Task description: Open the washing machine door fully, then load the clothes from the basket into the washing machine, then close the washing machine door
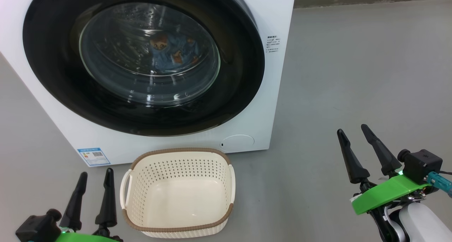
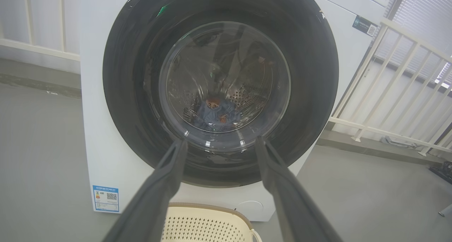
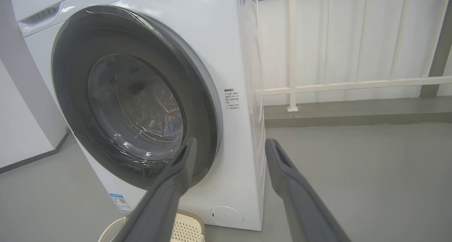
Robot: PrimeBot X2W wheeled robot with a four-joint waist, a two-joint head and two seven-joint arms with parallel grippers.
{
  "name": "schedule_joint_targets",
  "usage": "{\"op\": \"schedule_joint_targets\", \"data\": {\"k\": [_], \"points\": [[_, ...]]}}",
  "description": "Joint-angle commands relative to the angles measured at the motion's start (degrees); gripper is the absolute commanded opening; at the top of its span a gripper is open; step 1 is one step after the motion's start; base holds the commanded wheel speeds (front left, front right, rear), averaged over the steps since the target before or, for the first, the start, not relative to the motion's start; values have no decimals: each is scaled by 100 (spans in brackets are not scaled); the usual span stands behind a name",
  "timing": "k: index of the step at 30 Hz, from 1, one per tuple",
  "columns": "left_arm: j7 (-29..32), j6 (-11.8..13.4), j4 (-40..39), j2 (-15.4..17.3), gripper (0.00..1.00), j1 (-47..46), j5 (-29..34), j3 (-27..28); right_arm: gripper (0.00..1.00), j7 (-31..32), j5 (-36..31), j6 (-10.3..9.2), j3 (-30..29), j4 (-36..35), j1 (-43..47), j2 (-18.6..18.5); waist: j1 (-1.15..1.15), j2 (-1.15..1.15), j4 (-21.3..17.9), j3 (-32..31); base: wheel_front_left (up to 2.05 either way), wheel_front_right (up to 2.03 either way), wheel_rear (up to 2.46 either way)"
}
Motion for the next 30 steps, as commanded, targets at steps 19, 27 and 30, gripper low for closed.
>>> {"op": "schedule_joint_targets", "data": {"k": [19,27,30], "points": [[-41,61,-167,192,100,-149,1,205,100,-29,-64,-15,31,-44,-21,-15,0,0,-26,27,0,0,0],[-46,64,-154,200,100,-161,-15,205,100,-29,-63,-15,21,-23,-27,-7,0,0,-31,44,0,0,0],[-47,65,-148,202,100,-162,-24,208,100,-29,-59,-15,25,-18,-24,-1,0,0,-32,46,0,0,0]]}}
